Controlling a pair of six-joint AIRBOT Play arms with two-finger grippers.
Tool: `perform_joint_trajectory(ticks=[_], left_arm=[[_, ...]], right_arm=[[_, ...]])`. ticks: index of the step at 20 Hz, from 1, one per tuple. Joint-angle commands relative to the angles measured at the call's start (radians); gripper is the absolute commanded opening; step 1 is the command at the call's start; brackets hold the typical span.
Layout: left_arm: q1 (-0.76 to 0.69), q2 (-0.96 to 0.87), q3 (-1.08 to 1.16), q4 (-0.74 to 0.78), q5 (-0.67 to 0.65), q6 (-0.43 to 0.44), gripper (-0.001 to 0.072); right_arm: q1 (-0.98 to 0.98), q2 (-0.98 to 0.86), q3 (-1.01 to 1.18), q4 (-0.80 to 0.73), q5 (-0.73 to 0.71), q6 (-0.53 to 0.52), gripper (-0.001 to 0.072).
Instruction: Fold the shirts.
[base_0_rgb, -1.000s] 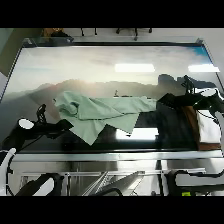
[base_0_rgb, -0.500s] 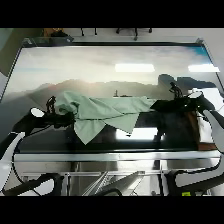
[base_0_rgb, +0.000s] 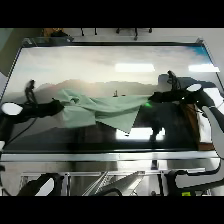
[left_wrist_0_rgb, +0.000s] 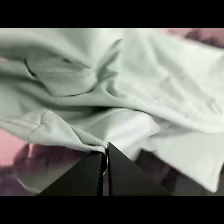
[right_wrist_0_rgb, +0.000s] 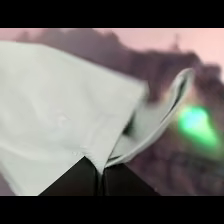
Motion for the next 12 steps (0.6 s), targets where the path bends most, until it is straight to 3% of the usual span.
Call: perform_joint_trajectory(ticks=[1, 4, 7, 12], left_arm=[[0.108, 0.222, 0.186, -0.008, -0.142, 0.0, 0.0012], [0.182, 0.385, 0.495, -0.007, -0.149, -0.001, 0.0012], [0.267, 0.464, 0.808, 0.002, -0.115, -0.001, 0.0012], [0.375, 0.4, 1.121, 0.002, -0.163, 0.004, 0.0012]], right_arm=[[-0.034, 0.168, 0.148, 0.069, 0.134, 0.018, 0.0019], [-0.087, 0.37, 0.342, 0.142, 0.156, 0.025, 0.0019], [-0.111, 0.535, 0.51, 0.131, 0.077, 0.021, 0.0019], [-0.112, 0.647, 0.629, 0.096, -0.01, -0.044, 0.0019]])
